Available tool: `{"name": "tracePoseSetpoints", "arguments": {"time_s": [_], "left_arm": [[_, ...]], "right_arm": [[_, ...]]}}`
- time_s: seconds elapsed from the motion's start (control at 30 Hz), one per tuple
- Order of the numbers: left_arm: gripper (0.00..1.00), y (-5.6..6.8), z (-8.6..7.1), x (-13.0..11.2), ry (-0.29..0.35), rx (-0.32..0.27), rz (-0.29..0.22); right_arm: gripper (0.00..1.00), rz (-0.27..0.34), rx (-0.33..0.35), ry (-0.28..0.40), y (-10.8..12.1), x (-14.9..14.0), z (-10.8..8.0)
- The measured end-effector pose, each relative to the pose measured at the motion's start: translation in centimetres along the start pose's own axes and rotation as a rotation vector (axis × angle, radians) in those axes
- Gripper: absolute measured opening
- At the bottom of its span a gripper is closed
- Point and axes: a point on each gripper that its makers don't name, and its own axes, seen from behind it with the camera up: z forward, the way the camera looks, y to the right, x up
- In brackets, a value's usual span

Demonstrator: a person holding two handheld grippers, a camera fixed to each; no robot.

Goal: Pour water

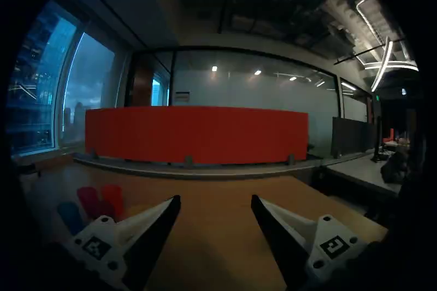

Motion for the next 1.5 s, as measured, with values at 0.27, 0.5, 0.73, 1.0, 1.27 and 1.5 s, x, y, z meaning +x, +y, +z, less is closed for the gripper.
{"name": "tracePoseSetpoints", "arguments": {"time_s": [0.27,0.5,0.73,1.0,1.27,1.5], "left_arm": [[1.00,-0.2,0.1,-0.6,0.001,-0.005,-0.009],[1.00,-0.3,0.2,-0.8,-0.007,-0.011,-0.027],[1.00,-0.4,0.4,-1.1,-0.016,-0.012,-0.025],[1.00,-0.4,0.3,-1.1,-0.016,-0.008,-0.025],[1.00,-0.5,0.4,-1.1,-0.019,-0.010,-0.024],[1.00,-0.4,0.4,-1.2,-0.019,-0.010,-0.024]], "right_arm": [[1.00,-0.006,0.005,0.002,-0.5,0.3,0.1],[1.00,-0.012,0.004,0.008,-0.7,0.5,0.2],[1.00,-0.013,0.009,0.006,-1.1,0.4,0.1],[1.00,-0.013,0.016,0.007,-1.3,0.5,0.1],[1.00,-0.010,0.025,0.010,-1.4,0.5,0.0],[1.00,0.000,0.030,0.019,-1.0,0.4,0.0]]}}
